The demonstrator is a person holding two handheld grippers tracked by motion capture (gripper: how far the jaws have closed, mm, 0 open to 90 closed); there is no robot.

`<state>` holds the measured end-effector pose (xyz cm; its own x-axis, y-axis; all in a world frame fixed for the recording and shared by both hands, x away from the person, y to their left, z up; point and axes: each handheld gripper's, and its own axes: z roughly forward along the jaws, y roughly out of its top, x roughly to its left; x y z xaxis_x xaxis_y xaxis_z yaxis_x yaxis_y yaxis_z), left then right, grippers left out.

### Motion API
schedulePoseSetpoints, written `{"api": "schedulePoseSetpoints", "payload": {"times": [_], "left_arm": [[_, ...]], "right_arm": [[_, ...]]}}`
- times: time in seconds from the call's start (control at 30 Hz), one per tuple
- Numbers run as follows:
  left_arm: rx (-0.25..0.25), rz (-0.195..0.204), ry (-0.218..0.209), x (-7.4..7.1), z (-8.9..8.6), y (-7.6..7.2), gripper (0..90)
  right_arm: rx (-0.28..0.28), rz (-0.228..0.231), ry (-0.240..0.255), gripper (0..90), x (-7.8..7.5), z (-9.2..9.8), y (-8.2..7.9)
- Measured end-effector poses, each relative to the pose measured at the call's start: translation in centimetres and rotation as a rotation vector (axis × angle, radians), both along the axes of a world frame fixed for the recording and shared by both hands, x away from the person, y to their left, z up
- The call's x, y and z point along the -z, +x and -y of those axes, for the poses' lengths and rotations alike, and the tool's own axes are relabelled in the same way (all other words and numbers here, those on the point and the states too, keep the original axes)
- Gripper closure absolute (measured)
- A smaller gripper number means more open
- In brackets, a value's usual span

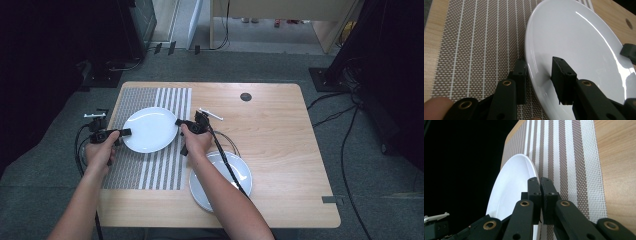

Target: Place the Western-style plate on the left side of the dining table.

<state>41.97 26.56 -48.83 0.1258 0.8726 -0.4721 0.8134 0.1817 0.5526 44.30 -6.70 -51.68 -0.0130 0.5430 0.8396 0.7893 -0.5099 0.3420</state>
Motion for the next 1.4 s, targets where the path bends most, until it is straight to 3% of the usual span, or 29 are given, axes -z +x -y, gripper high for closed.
{"api": "schedulePoseSetpoints", "payload": {"times": [0.23,0.67,1.2,1.4], "left_arm": [[-0.03,-0.002,0.014,0.3,-0.1,0.4,67.1],[-0.054,-0.012,0.024,1.0,-0.1,1.0,67.5],[-0.048,-0.005,0.038,1.2,-0.1,1.0,68.2],[-0.019,0.022,0.115,1.0,0.5,0.8,64.3]], "right_arm": [[-0.001,0.005,-0.03,88.7,0.5,-0.6,0.6],[-0.006,-0.005,-0.039,88.5,1.5,-0.9,1.0],[-0.018,-0.004,-0.052,88.1,2.0,-0.9,1.1],[-0.014,-0.012,-0.067,87.8,1.9,-1.0,1.0]]}}
